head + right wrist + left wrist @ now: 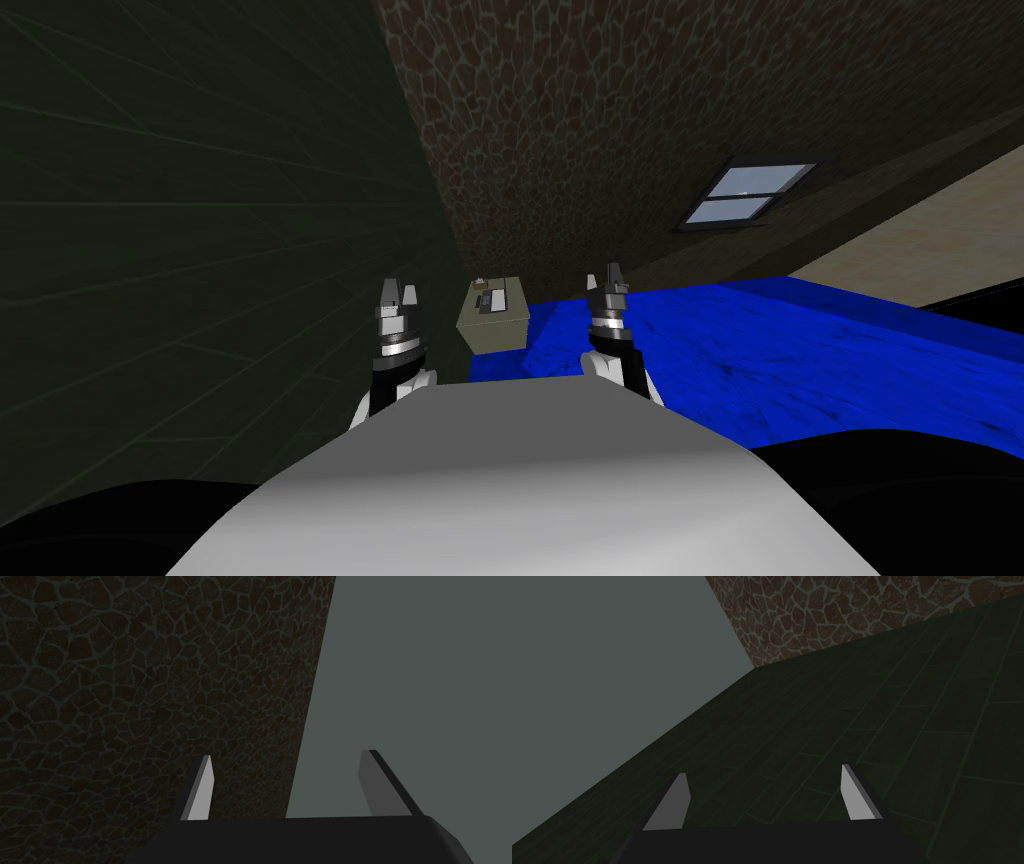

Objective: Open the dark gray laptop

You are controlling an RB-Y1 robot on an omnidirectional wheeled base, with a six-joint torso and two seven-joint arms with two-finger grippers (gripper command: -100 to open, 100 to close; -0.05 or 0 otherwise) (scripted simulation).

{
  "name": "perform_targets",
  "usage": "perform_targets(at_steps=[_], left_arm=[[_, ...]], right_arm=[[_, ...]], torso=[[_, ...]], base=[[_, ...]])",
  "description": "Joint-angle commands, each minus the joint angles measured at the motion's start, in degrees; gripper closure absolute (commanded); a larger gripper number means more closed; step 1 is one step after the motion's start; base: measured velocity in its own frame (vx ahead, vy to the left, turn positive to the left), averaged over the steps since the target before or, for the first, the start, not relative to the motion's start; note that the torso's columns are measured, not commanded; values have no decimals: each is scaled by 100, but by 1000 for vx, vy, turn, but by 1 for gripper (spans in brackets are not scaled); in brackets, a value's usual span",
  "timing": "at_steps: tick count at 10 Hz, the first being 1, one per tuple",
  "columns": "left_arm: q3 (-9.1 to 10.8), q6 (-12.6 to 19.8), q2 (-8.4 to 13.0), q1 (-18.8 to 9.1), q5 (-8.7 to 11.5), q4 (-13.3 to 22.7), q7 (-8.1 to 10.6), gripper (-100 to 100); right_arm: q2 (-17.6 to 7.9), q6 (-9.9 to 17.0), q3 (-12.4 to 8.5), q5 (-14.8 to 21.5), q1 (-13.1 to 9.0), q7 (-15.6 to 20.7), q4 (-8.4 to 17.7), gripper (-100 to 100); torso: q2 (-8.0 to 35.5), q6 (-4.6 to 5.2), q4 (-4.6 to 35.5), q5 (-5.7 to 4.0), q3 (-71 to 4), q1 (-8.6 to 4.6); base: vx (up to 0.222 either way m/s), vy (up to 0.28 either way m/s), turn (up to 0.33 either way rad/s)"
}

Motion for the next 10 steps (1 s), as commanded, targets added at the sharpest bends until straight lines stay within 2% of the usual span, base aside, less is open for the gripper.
perform_targets(at_steps=[1,9,10], left_arm=[[0,0,0,0,0,0,0,0],[0,-1,0,0,0,-2,0,0],[16,29,182,-23,-19,48,-21,-100]], right_arm=[[0,0,0,0,0,0,0,0],[0,-1,0,0,0,0,-2,0],[0,-1,0,0,0,0,-2,0]], torso=[[232,0,235,0,-467,0],[3539,0,3537,0,-7073,0],[3962,0,3960,0,-7919,0]], base=[[0,0,0],[0,0,0],[20,-19,7]])
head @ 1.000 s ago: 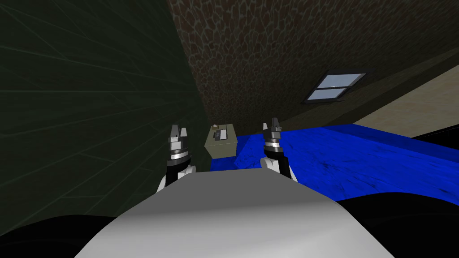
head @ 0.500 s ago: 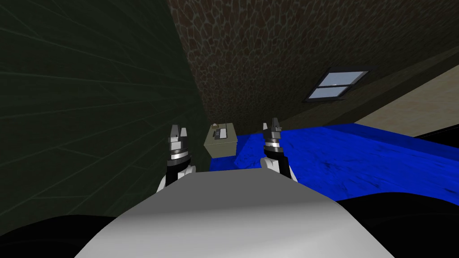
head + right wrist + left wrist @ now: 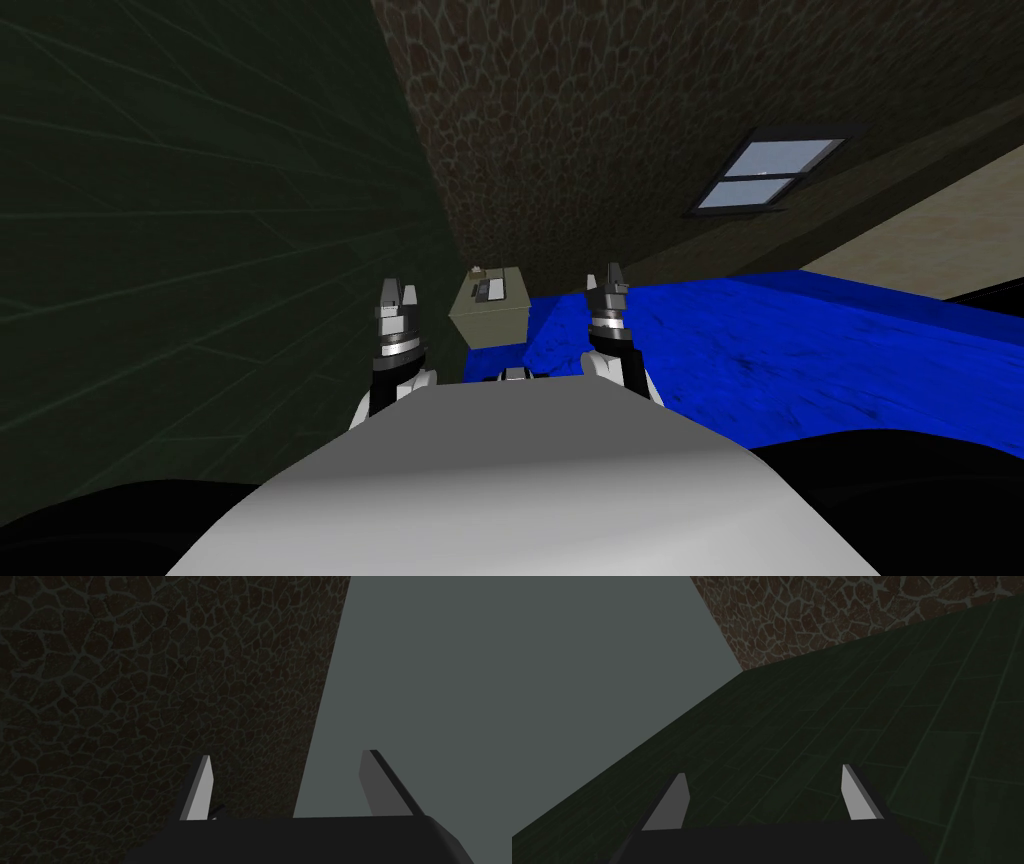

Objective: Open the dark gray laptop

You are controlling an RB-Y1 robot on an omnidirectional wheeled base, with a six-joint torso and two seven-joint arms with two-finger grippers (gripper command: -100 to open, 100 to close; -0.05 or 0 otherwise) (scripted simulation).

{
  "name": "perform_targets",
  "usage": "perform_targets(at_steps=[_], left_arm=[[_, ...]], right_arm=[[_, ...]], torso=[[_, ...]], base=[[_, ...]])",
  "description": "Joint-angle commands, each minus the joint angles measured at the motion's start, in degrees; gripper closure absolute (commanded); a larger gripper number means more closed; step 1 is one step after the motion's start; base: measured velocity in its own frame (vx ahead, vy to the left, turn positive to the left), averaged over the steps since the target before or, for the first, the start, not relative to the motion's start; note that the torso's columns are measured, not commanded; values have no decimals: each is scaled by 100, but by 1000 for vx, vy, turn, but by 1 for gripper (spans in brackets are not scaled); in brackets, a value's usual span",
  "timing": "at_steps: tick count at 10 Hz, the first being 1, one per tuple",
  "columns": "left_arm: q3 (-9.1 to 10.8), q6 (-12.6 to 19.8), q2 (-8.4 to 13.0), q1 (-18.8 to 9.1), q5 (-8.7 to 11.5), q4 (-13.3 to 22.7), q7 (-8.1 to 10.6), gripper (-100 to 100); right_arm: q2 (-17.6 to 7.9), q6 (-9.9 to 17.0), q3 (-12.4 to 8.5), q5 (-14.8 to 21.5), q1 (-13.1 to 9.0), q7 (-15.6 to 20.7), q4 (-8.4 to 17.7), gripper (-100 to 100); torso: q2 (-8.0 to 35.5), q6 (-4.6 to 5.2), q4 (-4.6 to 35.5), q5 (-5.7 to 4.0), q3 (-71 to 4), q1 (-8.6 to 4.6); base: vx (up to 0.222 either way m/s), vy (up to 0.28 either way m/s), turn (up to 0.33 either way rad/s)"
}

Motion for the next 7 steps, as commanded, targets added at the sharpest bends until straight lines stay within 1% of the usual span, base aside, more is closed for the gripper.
perform_targets(at_steps=[1,2,3,4,5,6,7], left_arm=[[31,59,296,-45,-37,99,-42,-100],[51,96,399,-73,-59,160,-69,-100],[100,187,552,-144,-116,314,-135,-100],[128,240,607,-184,-149,403,-172,-100],[189,355,679,-272,-220,595,-254,-100],[253,475,707,-365,-294,799,-340,-100],[285,535,708,-411,-331,901,-383,-100]], right_arm=[[0,1,0,0,1,0,2,0],[1,1,1,0,1,0,3,0],[1,1,1,0,2,0,3,0],[1,1,1,0,2,0,3,0],[2,0,1,0,2,0,2,0],[2,0,2,0,3,0,2,0],[3,0,2,0,4,0,2,0]], torso=[[189,0,188,-1,-397,-4],[236,0,242,-3,-513,-11],[248,0,258,-3,-540,-12],[249,0,262,-5,-547,-18],[253,0,264,-6,-546,-20],[255,0,265,-5,-545,-17],[234,0,260,-8,-556,-32]], base=[[42,-47,17],[57,-65,17],[88,-110,28],[108,-144,30],[126,-173,41],[233,-254,45],[199,-238,50]])
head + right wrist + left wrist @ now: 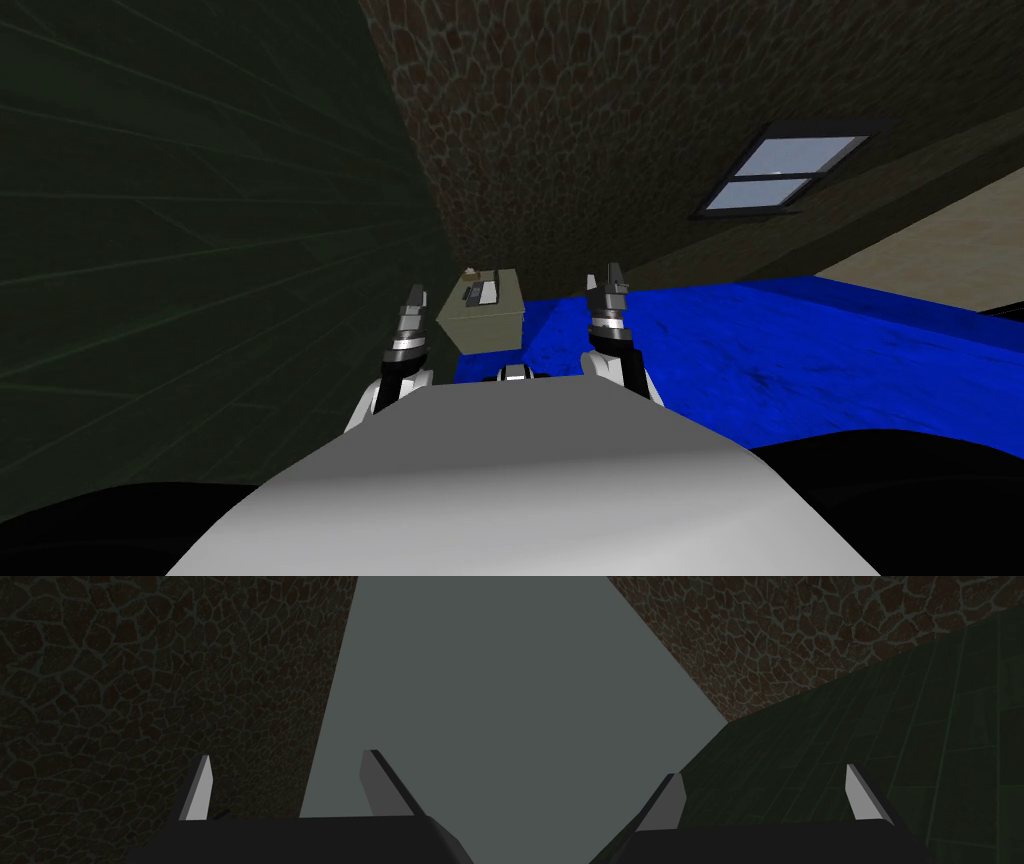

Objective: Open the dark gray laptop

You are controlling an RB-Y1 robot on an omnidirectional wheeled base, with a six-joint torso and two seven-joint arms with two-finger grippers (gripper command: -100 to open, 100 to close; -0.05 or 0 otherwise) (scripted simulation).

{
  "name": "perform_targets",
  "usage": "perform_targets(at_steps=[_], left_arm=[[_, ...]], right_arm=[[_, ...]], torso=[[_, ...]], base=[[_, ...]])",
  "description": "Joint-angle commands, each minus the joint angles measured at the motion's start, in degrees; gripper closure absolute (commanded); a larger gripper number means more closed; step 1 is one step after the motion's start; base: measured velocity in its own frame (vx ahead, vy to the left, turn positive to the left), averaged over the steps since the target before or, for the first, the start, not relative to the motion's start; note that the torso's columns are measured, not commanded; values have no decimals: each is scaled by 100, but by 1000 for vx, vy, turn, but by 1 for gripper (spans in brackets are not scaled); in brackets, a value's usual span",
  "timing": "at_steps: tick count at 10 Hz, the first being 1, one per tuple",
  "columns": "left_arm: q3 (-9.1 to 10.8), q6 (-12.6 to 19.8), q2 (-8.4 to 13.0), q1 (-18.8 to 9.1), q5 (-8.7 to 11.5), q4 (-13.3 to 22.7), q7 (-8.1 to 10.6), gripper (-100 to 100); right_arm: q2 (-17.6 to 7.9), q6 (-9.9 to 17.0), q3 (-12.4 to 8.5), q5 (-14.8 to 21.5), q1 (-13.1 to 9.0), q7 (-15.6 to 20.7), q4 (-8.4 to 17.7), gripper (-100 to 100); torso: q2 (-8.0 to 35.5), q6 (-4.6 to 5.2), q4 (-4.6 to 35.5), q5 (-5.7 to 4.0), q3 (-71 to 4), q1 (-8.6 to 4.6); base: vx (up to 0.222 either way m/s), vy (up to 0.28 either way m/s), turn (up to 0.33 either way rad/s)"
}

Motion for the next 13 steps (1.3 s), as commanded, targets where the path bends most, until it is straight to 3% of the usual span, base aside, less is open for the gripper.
perform_targets(at_steps=[1,3,9,13], left_arm=[[135,241,47,-198,-105,339,-134,-100],[195,357,20,-288,-175,538,-215,-100],[382,714,-81,-563,-391,1153,-465,-100],[537,1009,-2,-790,-571,1657,-672,-100]], right_arm=[[0,0,0,0,-1,0,-1,0],[-2,0,-2,0,-2,0,0,0],[-1,0,-1,0,-2,0,0,0],[-2,0,-1,0,-1,0,0,0]], torso=[[21,0,3,4,8,23],[64,-1,18,21,38,74],[31,0,8,8,17,33],[23,0,6,9,13,33]], base=[[113,-142,31],[85,-82,20],[97,-122,27],[115,-130,32]])
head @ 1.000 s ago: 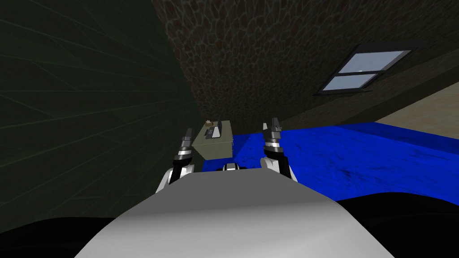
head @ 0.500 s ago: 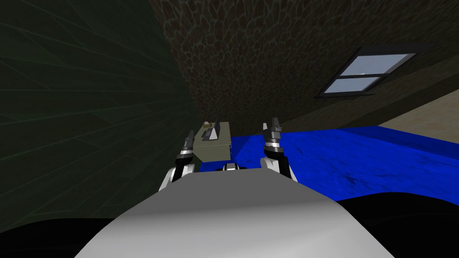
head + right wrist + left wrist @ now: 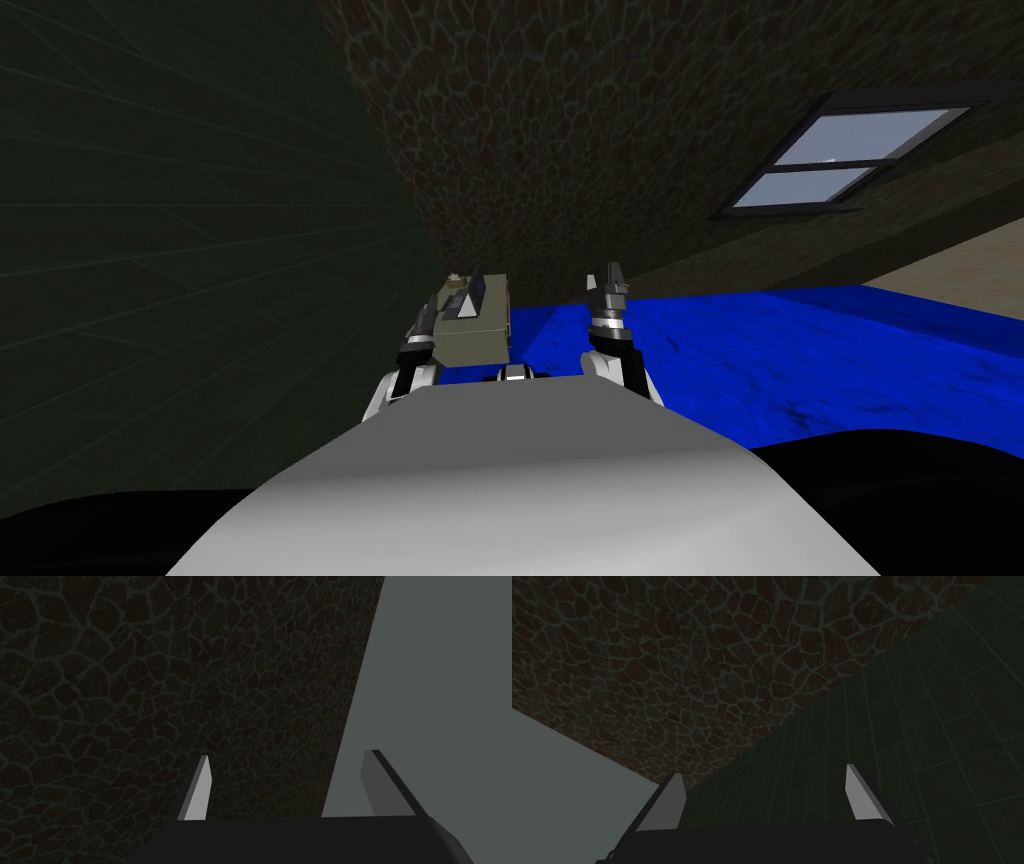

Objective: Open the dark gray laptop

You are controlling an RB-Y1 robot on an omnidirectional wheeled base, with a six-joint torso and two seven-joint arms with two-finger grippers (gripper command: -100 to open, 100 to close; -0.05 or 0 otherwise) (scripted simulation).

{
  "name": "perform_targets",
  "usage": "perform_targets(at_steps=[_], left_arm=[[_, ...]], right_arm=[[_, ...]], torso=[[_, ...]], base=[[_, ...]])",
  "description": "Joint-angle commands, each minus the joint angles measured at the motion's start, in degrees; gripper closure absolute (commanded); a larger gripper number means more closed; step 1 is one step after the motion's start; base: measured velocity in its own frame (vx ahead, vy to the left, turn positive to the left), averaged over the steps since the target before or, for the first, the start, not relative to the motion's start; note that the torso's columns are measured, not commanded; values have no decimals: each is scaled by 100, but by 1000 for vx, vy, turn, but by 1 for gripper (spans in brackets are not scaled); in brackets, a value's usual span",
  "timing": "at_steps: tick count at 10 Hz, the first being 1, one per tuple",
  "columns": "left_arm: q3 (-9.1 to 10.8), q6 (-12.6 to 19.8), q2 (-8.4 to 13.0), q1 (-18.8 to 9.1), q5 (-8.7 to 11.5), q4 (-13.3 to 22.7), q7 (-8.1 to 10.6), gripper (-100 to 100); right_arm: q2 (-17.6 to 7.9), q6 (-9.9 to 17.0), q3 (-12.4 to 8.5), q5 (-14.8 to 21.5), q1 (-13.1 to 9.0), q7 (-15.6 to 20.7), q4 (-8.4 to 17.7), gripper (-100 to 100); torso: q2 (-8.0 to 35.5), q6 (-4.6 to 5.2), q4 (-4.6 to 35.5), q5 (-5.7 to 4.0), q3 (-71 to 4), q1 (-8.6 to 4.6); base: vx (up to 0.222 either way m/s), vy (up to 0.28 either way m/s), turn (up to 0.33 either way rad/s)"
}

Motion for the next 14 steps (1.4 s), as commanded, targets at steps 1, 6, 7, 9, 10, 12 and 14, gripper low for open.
perform_targets(at_steps=[1,6,7,9,10,12,14], left_arm=[[108,191,108,-174,-91,313,-107,-100],[304,569,287,-466,-318,968,-370,-100],[338,634,318,-516,-357,1082,-415,-100],[401,757,377,-611,-430,1297,-499,-100],[430,812,405,-654,-463,1394,-537,-100],[505,959,482,-768,-551,1652,-638,-100],[503,1114,565,-808,-510,1512,-572,-100]], right_arm=[[0,0,0,0,0,0,0,0],[1,0,1,0,0,0,-1,0],[0,0,1,0,0,0,0,0],[0,0,0,0,-1,0,0,0],[0,0,0,0,-1,0,0,0],[0,0,0,0,-1,0,0,0],[-1,0,-1,0,-1,0,0,0]], torso=[[4,1,0,-3,1,-9],[-6,1,-4,-5,-6,-14],[16,0,3,-1,8,0],[23,0,6,4,14,14],[18,0,5,2,11,9],[2,0,0,-3,0,-10],[22,0,5,4,11,20]], base=[[84,-141,24],[118,-158,32],[95,-131,29],[82,-114,26],[83,-119,23],[106,-141,32],[54,-32,-16]])
